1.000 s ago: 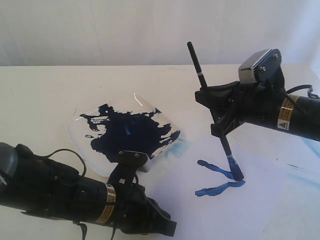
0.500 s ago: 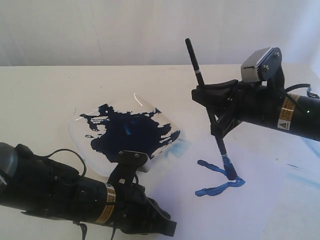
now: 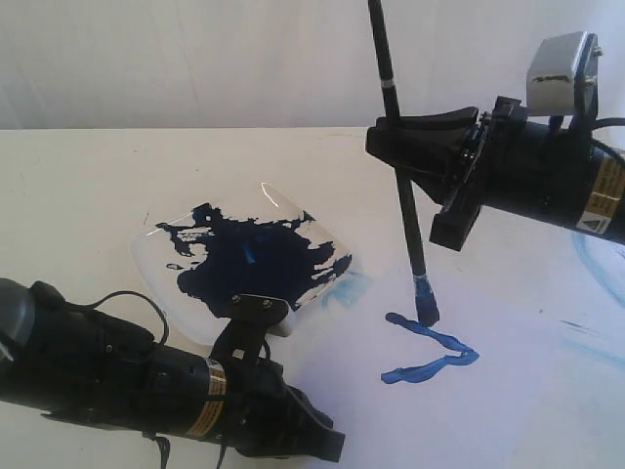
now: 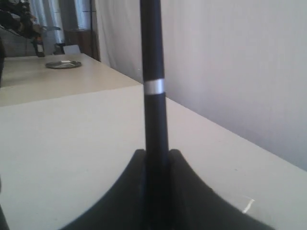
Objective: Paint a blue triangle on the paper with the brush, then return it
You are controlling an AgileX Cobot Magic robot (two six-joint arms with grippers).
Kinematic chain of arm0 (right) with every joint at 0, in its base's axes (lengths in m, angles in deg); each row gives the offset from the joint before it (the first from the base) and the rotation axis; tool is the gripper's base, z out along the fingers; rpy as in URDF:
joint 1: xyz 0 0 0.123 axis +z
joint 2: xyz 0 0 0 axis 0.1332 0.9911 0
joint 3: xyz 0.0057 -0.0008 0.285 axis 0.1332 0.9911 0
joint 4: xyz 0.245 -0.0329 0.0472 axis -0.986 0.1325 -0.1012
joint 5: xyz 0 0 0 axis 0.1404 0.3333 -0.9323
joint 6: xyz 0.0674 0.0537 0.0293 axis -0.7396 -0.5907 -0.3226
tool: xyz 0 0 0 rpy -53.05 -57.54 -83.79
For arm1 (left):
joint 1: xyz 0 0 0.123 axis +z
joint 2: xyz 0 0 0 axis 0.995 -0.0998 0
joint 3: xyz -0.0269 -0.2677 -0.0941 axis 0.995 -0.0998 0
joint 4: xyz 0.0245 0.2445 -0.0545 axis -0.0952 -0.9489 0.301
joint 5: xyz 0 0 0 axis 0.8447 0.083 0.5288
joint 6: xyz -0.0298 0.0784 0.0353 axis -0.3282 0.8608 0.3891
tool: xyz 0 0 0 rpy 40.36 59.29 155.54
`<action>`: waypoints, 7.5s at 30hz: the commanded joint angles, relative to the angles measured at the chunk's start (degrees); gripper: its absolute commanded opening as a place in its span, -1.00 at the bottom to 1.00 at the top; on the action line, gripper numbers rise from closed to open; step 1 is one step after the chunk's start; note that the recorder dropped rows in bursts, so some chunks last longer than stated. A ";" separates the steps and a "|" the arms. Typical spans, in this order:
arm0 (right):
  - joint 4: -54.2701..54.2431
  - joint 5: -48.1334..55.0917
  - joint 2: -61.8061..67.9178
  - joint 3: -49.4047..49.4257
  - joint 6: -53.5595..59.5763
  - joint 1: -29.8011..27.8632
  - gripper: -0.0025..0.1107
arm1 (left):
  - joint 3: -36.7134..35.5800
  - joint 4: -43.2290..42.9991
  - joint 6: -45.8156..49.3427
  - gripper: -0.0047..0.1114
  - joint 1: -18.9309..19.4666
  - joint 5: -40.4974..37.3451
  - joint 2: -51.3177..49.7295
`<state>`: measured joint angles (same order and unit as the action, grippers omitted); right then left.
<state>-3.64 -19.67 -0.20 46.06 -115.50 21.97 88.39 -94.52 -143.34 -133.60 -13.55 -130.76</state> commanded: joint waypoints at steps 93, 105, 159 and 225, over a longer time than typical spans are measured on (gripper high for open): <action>-0.42 -3.42 19.54 -7.91 -2.77 5.24 -0.96 | -1.06 -1.44 1.42 -0.92 0.00 -4.17 -0.28; -0.19 -3.42 13.35 -7.91 -2.73 5.24 -0.96 | -1.06 -1.44 1.61 -0.92 0.00 -4.17 -0.28; 23.71 34.46 0.30 -29.40 -63.86 7.51 -0.96 | -1.06 -1.44 1.61 -0.92 0.00 -4.28 -0.28; 34.01 42.45 1.04 -33.26 -78.04 9.92 -0.96 | -1.06 -1.44 1.82 -0.92 0.00 -4.28 -0.28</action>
<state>29.80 21.39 1.00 13.42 -191.41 31.86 88.39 -94.62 -141.95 -133.60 -13.45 -130.76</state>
